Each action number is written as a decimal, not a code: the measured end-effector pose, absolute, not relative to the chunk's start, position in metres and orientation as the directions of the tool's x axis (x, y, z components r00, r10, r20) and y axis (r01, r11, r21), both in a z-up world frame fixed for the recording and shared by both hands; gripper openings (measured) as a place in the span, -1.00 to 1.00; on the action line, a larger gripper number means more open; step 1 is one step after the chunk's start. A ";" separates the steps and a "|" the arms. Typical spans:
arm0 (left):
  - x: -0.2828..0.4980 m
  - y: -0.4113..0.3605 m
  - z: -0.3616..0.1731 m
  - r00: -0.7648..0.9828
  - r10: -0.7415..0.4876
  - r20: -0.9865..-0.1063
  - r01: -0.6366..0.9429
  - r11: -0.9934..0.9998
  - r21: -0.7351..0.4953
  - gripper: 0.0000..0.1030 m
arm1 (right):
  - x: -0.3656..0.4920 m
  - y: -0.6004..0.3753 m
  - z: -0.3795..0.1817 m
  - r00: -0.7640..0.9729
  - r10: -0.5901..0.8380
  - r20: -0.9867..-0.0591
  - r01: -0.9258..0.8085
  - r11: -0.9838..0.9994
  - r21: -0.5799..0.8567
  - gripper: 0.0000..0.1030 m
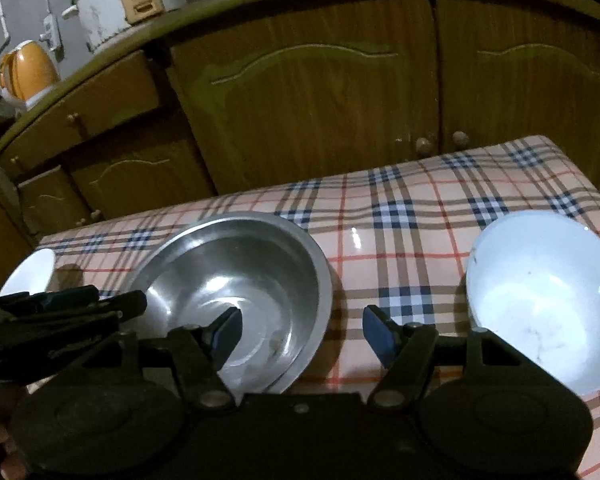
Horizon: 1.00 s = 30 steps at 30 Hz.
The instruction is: Organize plates and bowls
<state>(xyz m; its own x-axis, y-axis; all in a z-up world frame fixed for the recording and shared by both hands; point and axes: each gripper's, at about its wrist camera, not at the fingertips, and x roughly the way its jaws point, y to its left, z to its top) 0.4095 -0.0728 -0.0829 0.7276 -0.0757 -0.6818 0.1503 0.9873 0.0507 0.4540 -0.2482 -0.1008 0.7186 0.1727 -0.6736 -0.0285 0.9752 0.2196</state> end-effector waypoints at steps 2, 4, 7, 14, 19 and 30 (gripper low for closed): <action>0.414 -0.074 -0.089 0.715 -0.083 -0.694 0.152 0.988 0.039 -0.22 | 0.458 -0.248 -0.107 0.708 0.164 -0.687 -0.013 0.975 0.220 0.53; 0.415 -0.074 -0.093 0.703 -0.104 -0.704 0.164 0.986 0.017 -0.39 | 0.460 -0.251 -0.112 0.702 0.178 -0.689 0.000 0.968 0.250 0.20; 0.413 -0.077 -0.094 0.711 -0.131 -0.691 0.192 0.981 0.012 -0.57 | 0.462 -0.252 -0.117 0.690 0.204 -0.695 -0.006 0.961 0.276 -0.57; 0.396 -0.076 -0.079 0.729 -0.150 -0.668 0.194 0.981 -0.010 -0.62 | 0.444 -0.251 -0.103 0.724 0.182 -0.665 -0.010 0.967 0.254 -0.57; 0.377 -0.074 -0.056 0.746 -0.154 -0.648 0.179 0.984 -0.028 -0.62 | 0.423 -0.251 -0.079 0.747 0.178 -0.640 -0.020 0.969 0.246 -0.57; 0.307 -0.078 0.000 0.803 -0.148 -0.578 0.182 0.983 0.001 -0.62 | 0.348 -0.254 -0.015 0.806 0.160 -0.569 -0.047 0.977 0.209 -0.56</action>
<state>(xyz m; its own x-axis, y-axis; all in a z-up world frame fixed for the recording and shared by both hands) 0.3066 -0.0781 -0.0001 0.8028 -0.1479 -0.5777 0.1816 0.9834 0.0005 0.3479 -0.2541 -0.0146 0.8064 0.1604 -0.5692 -0.0465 0.9767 0.2093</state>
